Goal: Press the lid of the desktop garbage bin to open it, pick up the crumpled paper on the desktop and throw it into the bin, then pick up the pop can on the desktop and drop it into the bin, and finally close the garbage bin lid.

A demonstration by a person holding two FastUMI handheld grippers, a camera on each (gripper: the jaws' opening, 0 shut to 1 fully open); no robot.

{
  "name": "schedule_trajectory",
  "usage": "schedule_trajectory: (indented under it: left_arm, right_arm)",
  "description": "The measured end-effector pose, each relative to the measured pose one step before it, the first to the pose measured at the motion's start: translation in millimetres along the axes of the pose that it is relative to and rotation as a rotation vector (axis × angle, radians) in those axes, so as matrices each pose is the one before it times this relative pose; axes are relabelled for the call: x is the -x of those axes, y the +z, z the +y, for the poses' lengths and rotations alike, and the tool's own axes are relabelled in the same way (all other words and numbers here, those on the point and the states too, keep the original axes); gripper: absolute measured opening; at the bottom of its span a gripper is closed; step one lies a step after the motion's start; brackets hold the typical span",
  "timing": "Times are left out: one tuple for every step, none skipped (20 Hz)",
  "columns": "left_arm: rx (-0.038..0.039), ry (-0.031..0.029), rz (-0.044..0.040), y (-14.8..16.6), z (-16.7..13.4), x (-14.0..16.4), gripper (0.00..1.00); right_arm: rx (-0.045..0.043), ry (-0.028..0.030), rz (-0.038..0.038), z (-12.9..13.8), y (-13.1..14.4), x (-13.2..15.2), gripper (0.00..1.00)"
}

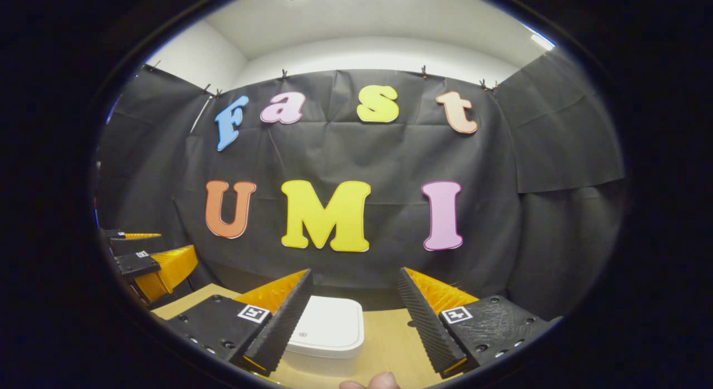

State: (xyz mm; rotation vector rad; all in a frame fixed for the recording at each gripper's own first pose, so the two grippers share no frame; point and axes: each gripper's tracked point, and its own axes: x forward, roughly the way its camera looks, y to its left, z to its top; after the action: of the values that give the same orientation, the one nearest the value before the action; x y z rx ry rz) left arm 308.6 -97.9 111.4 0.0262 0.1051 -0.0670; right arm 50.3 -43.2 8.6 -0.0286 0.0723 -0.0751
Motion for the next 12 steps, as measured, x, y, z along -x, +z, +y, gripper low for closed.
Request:
schedule_trajectory:
  left_arm:
    - [0.00000, -0.00091, 0.00038, -0.35, -0.78, -0.38, 0.99]
    - [-0.00058, -0.00031, 0.00084, -0.78, -0.36, 0.11, 0.99]
    - [0.00035, 0.00035, 0.00055, 0.45, 0.21, 0.16, 0.99]
    - [0.00060, -0.00020, -0.00039, -0.07, -0.14, 0.91, 0.99]
    - [-0.00013, 0.00190, -0.00005, -0.16, 0.13, -0.70, 0.99]
    - [-0.00104, 0.00178, 0.00050, -0.68, 0.55, -0.61, 0.99]
    - [-0.00028, 0.00145, -0.00045, 0.61, 0.23, 1.15, 0.99]
    - [-0.00015, 0.00080, -0.00042, -0.19, -0.66, 0.24, 0.99]
    - [-0.00056, 0.00163, -0.00068, 0.38, 0.20, 0.40, 0.99]
    - [-0.00017, 0.00083, -0.00038, 0.39, 1.03, 0.92, 0.99]
    - [0.00152, 0.00090, -0.00168, 0.29, -0.06, -0.03, 0.99]
    - [0.00129, 0.00023, 0.00090, -1.05, -0.27, 0.01, 0.99]
  right_arm:
    - [-0.00082, -0.00038, 0.00015, -0.19, -0.06, 0.46, 0.96]
    - [0.00002, -0.00074, -0.00122, -0.10, 0.42, -0.74, 0.96]
    - [0.00075, -0.00034, -0.00008, 0.05, 0.23, 0.16, 0.96]
    - [0.00085, 0.00106, 0.00086, 0.27, -0.44, -0.11, 0.96]
    - [0.00025, 0.00027, -0.00007, -0.26, -0.24, 0.62, 0.96]
    - [-0.00003, -0.00002, 0.00112, -0.24, 0.24, -0.12, 0.96]
    - [-0.00052, 0.00011, 0.00004, -0.68, 0.09, 1.73, 0.96]
    - [-0.00149, -0.00061, 0.00044, -0.30, 0.70, 0.27, 0.96]
    - [-0.00062, 0.00039, -0.00035, 0.40, -0.66, -0.44, 0.96]
    - [0.00023, -0.00075, -0.00053, -0.09, 0.59, -0.16, 0.96]
    - [0.00194, 0.00080, -0.00125, 0.17, -0.15, 0.66, 0.96]
    - [0.00189, -0.00184, -0.00130, -0.57, 0.23, 1.09, 0.96]
